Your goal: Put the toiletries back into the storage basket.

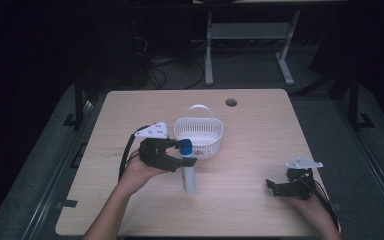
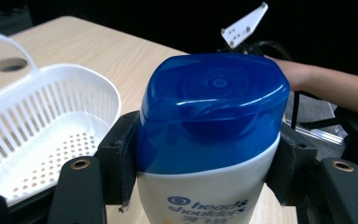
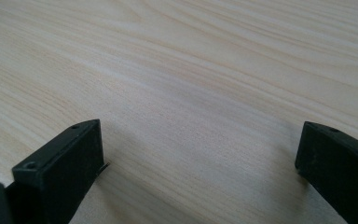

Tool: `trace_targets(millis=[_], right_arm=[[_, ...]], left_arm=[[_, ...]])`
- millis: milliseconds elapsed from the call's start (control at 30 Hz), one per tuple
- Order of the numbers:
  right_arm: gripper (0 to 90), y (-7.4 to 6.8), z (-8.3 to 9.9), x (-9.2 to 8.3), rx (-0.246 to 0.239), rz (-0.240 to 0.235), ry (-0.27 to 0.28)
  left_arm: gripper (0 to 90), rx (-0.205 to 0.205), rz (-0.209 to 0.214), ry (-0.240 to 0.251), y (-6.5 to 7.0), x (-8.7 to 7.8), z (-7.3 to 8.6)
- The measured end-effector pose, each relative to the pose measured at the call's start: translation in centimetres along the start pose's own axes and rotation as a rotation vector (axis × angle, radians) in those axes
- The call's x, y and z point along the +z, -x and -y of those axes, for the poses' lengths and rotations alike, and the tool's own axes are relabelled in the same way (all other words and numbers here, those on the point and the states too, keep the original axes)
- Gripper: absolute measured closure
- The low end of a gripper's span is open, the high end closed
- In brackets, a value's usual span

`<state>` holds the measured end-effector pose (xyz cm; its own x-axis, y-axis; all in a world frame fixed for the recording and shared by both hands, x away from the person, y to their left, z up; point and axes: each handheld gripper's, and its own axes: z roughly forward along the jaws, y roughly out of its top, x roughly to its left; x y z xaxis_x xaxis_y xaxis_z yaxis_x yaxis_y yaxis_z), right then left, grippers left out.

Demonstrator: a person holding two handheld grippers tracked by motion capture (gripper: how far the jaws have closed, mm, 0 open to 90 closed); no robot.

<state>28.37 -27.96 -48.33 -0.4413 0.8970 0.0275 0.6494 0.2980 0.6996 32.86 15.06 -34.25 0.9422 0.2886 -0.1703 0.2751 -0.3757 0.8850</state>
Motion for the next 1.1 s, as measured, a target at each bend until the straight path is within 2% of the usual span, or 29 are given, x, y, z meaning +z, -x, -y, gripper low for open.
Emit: trace_targets(millis=[333, 1100], right_arm=[[0.5, 0.0, 0.0, 0.0, 0.001, 0.001, 0.001], [0.5, 0.0, 0.0, 0.0, 0.000, 0.001, 0.001]], left_arm=[[36.3, 0.026, -0.041, 0.036, -0.3, -1.1, -2.4], [36.3, 0.081, -0.170, 0.095, -1.8, -2.4, -4.8]])
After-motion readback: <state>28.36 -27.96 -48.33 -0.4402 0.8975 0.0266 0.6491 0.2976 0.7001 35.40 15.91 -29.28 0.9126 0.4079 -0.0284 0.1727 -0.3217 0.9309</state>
